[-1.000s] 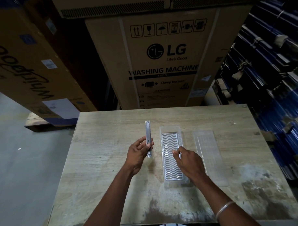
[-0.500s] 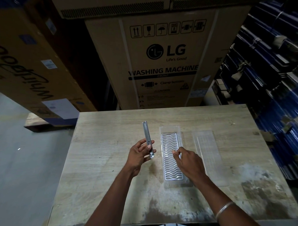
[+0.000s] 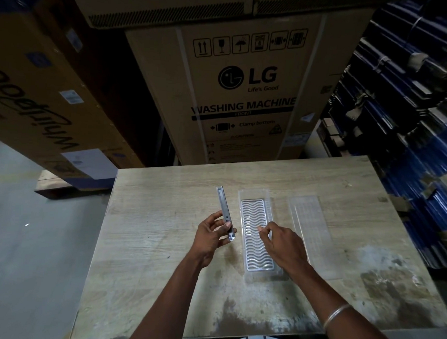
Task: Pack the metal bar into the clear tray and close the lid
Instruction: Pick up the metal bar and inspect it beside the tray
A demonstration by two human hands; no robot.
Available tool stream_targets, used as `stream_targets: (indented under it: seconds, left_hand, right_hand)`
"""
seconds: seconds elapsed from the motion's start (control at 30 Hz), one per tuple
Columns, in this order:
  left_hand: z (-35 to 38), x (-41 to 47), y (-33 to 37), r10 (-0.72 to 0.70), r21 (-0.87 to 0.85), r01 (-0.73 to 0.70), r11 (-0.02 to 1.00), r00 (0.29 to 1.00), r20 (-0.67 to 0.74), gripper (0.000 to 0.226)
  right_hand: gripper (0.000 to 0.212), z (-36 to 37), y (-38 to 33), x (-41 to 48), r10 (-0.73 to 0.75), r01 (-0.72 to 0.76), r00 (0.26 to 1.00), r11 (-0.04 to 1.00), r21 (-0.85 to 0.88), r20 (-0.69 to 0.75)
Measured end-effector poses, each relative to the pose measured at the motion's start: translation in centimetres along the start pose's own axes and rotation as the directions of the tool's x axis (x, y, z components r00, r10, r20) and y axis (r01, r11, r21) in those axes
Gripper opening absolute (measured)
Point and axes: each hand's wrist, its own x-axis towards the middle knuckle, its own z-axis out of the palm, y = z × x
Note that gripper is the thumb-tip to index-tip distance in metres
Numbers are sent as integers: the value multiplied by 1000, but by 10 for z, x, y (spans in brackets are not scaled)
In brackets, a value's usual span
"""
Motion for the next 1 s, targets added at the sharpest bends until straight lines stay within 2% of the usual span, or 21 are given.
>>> stream_targets:
  seconds: [0.2,0.37,0.63,0.77,0.9,1.0]
  left_hand:
    - [10,8,-12,11,113,-3,994,997,-72,35]
    - [36,15,-24,-30,175,42,984,997,-71,27]
    - [79,37,-35,-79,372,108,922,993,-93,28]
    - [85,55,-49,-111,524,175,834,982,-152,29]
    - [84,67,-65,-63,738,172,653,983,-173,18]
    - [88,65,-66,-50,777,175,605,982,-182,16]
  right_hand:
    - [32,3,12,-4,17,-18,1000,1000,-26,-12]
    - [36,1,33,-15,101,-101,995,994,-31,7]
    - [36,-13,71,-37,216,-216,976,975,-43,0]
    - [37,-17,84,-45,237,-237,971,971,-37,-8]
    - [39,-20,93,-49,249,-250,968,967,-45,-25]
    - [43,-20,98,-50,263,-264,964,963,-53,-23]
